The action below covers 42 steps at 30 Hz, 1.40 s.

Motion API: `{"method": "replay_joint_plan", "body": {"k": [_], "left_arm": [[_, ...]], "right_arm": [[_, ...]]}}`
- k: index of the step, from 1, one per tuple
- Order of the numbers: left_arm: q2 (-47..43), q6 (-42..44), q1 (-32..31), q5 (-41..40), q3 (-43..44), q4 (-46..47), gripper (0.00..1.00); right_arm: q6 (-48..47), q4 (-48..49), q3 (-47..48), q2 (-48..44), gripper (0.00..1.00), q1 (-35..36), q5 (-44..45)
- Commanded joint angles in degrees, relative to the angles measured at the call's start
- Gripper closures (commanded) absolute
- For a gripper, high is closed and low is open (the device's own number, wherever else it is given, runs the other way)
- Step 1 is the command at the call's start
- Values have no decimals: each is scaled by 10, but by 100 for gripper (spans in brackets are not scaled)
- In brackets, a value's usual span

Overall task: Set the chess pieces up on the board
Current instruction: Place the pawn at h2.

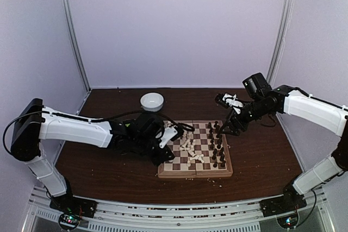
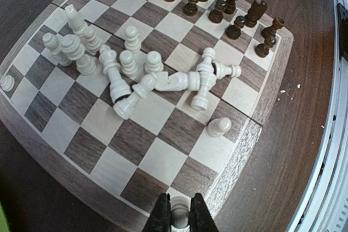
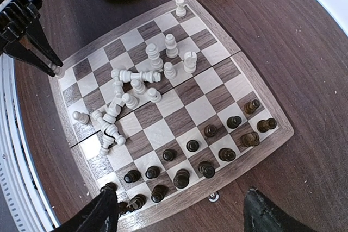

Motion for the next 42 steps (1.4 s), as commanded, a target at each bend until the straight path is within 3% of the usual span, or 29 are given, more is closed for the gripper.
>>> {"method": "replay_joint_plan", "body": {"k": [1, 24, 33, 42], "left_arm": [[22, 1, -18, 19, 4, 46, 95], [74, 19, -27, 11, 37, 25, 91], [75, 24, -31, -2, 43, 12, 70], [17, 25, -32, -3, 58, 15, 60]], "right_arm": [[-6, 7, -8, -3, 21, 2, 10], [-11, 4, -10, 8, 21, 2, 14], [-12, 3, -10, 11, 21, 2, 13], [-15, 1, -10, 12, 21, 2, 12]]}}
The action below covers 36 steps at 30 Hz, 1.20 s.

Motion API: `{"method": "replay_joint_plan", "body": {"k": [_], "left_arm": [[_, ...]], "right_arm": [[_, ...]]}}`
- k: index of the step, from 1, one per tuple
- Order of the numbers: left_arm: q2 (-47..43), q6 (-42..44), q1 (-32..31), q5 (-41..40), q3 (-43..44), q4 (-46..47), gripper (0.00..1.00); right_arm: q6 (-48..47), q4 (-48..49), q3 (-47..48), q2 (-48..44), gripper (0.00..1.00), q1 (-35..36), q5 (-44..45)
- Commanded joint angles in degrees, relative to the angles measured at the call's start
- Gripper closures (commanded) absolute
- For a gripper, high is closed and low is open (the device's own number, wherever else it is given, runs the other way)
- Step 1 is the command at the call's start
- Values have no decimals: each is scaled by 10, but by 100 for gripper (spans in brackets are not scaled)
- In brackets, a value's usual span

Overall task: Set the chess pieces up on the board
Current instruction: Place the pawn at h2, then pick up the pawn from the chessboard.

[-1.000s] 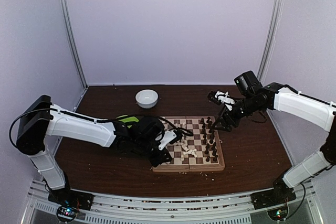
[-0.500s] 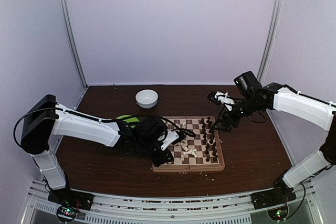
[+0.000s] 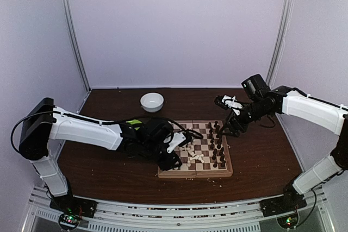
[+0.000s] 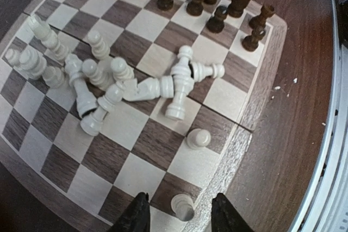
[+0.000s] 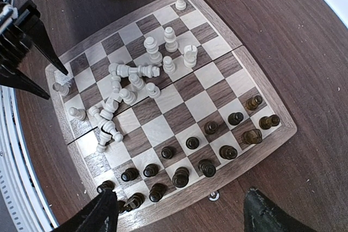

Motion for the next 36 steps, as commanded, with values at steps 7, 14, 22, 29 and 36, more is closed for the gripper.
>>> {"method": "replay_joint_plan", "body": {"k": [7, 14, 22, 29, 36], "left_arm": [[-4, 19, -3, 25, 62, 11, 61], [44, 17, -3, 29, 103, 12, 66], [77, 26, -3, 40, 119, -13, 62], [102, 35, -3, 37, 137, -28, 64], [122, 42, -3, 34, 152, -37, 72]], "right_arm": [[-9, 0, -6, -1, 21, 2, 12], [-11, 0, -9, -6, 21, 2, 13], [-14, -1, -9, -2, 21, 2, 14], [-15, -2, -9, 2, 21, 2, 14], [-16, -3, -9, 4, 21, 2, 15]]}}
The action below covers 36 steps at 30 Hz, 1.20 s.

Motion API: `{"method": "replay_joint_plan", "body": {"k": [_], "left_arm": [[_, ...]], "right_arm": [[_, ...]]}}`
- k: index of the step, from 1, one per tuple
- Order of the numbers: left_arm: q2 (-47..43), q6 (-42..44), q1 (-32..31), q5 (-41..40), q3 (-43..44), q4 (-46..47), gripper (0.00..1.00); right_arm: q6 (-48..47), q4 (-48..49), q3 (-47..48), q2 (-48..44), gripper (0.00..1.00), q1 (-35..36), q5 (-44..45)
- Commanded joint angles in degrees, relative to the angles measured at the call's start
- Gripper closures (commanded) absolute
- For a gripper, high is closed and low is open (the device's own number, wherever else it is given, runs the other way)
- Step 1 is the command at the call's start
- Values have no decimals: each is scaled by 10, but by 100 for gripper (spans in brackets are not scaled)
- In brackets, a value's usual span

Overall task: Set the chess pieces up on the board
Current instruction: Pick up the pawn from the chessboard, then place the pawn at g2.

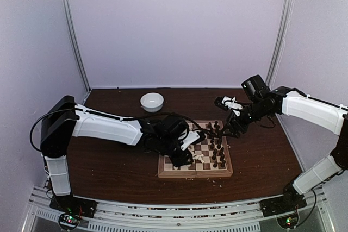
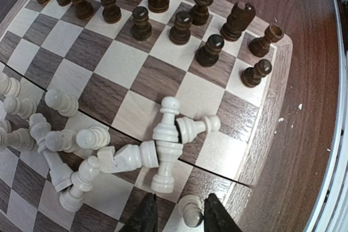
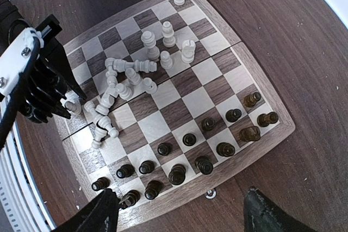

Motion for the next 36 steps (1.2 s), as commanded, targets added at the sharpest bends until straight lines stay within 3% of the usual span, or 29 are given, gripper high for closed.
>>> {"method": "replay_joint_plan", "body": {"k": [1, 6, 14, 36], "left_arm": [[11, 14, -3, 2, 22, -7, 73], [9, 17, -3, 2, 22, -10, 84], [-19, 24, -1, -16, 3, -11, 94], [-69, 24, 19, -75, -58, -30, 95]], "right_arm": [[-4, -3, -4, 5, 21, 2, 6], [-5, -4, -4, 6, 21, 2, 7], [-5, -4, -2, 12, 21, 2, 7], [-2, -7, 1, 19, 21, 2, 4]]}}
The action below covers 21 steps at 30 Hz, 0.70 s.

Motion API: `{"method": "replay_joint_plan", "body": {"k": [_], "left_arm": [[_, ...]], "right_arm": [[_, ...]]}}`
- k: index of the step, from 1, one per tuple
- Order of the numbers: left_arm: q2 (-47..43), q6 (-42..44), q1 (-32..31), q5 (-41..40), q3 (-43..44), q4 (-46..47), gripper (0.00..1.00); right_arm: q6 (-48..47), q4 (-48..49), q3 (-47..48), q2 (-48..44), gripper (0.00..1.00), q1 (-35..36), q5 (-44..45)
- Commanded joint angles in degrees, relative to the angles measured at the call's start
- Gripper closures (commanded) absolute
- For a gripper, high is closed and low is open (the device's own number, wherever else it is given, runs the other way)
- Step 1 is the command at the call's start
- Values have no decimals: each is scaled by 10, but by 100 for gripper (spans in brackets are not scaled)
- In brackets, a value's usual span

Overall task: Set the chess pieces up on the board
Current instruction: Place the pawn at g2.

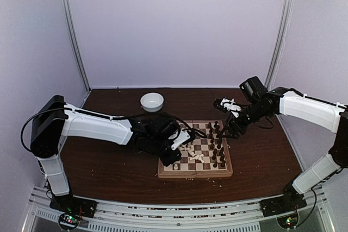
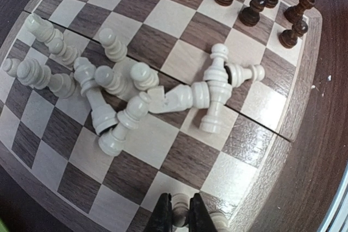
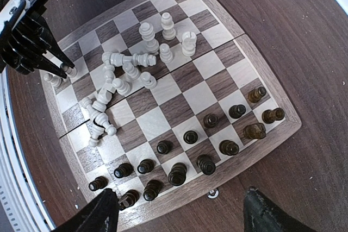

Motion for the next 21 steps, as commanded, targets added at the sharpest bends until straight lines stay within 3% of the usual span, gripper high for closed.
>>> {"method": "replay_joint_plan", "body": {"k": [1, 4, 17, 21], "left_arm": [[-15, 6, 4, -19, -4, -3, 94], [-14, 8, 4, -21, -4, -3, 93], [-40, 3, 4, -19, 18, 0, 67], [-48, 11, 2, 5, 33, 7, 67]], "right_arm": [[-2, -6, 2, 2, 21, 2, 2], [-2, -7, 1, 3, 21, 2, 2], [-1, -8, 3, 6, 21, 2, 1], [-2, -9, 3, 4, 21, 2, -1]]}}
